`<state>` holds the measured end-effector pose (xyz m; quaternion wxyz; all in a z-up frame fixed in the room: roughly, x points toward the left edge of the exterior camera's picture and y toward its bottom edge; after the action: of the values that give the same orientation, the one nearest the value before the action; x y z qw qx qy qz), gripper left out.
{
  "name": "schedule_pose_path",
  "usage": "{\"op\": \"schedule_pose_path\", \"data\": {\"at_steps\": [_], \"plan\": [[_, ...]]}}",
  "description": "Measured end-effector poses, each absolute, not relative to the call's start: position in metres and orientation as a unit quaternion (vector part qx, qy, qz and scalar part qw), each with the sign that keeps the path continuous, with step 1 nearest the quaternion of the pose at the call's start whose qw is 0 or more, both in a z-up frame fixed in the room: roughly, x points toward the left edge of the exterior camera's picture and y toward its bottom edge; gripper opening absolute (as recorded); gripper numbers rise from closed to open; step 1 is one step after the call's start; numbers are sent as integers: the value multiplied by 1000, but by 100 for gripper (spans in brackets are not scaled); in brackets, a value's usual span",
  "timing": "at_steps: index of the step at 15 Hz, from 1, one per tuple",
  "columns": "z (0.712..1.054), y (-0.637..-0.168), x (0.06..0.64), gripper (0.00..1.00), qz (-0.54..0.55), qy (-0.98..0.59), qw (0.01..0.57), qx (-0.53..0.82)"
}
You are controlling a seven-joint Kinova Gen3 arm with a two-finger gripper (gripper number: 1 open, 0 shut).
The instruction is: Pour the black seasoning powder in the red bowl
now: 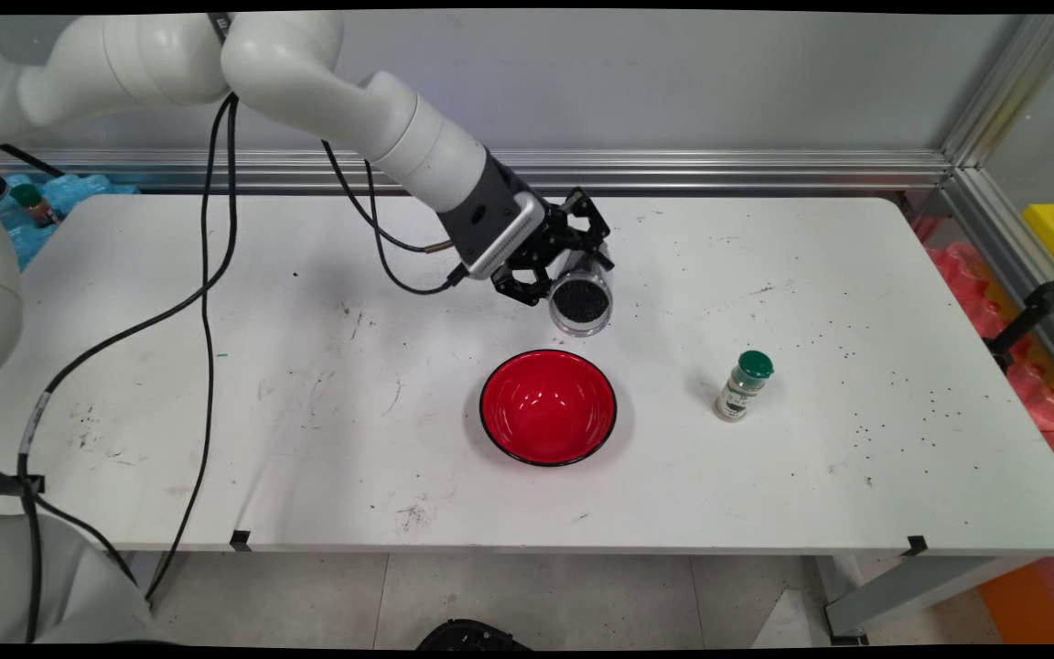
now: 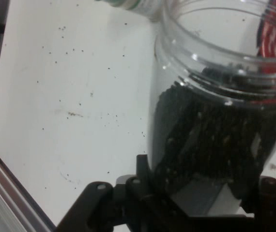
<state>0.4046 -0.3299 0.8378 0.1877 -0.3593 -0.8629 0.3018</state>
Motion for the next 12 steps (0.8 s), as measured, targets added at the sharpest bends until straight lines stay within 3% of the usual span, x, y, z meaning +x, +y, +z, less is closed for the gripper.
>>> {"op": "schedule_pose_path", "data": {"at_steps": [12], "plan": [[828, -321, 401, 0, 332, -816, 115, -459]]}}
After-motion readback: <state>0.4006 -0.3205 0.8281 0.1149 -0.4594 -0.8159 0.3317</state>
